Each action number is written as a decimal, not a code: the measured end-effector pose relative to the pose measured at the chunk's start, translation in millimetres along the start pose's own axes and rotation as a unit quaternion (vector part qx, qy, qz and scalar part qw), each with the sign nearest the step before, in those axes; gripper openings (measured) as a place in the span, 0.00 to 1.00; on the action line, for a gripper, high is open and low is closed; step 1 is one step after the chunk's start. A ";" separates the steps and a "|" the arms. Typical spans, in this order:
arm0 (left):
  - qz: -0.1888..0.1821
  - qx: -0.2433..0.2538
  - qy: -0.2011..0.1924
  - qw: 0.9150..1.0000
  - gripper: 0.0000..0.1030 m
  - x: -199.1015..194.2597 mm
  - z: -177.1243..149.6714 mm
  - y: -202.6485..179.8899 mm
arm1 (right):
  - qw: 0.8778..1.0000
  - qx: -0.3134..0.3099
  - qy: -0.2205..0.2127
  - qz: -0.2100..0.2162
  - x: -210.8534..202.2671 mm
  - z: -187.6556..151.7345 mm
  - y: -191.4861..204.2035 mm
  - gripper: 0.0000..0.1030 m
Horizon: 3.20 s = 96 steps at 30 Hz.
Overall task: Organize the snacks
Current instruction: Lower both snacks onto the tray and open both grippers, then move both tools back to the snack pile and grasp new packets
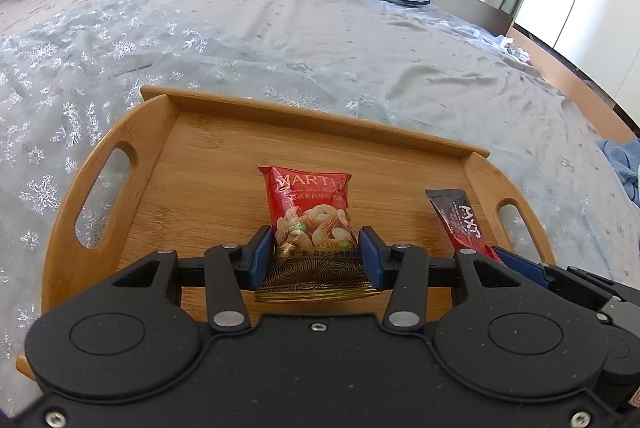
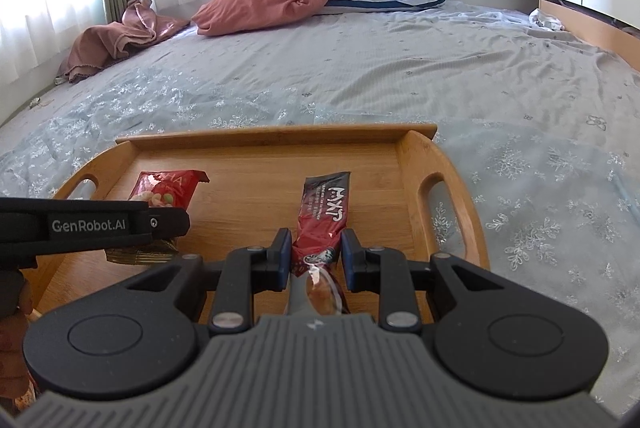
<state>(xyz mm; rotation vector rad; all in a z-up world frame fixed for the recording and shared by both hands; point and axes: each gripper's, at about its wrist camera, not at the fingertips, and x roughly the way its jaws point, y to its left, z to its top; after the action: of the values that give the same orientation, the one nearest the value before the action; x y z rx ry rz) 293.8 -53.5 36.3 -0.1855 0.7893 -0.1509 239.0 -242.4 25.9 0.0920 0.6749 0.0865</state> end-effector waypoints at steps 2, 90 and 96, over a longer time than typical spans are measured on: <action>0.000 -0.002 0.000 1.000 0.43 1.1 -0.4 1.2 | 1.000 -0.001 0.001 0.000 0.7 -0.5 0.4 0.29; -0.010 0.050 -0.033 0.998 0.89 -150.4 -130.1 25.3 | 0.997 -0.061 -0.040 0.039 -129.1 -91.0 29.6 0.78; -0.001 0.048 -0.039 0.998 0.89 -156.4 -149.7 28.8 | 0.997 -0.060 -0.039 0.038 -133.1 -105.9 27.8 0.82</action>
<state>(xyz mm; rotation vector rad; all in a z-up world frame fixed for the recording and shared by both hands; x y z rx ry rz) 79.8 -9.9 34.6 -0.1015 0.7018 -0.1827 67.7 -223.4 29.2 0.0054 0.5865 0.1949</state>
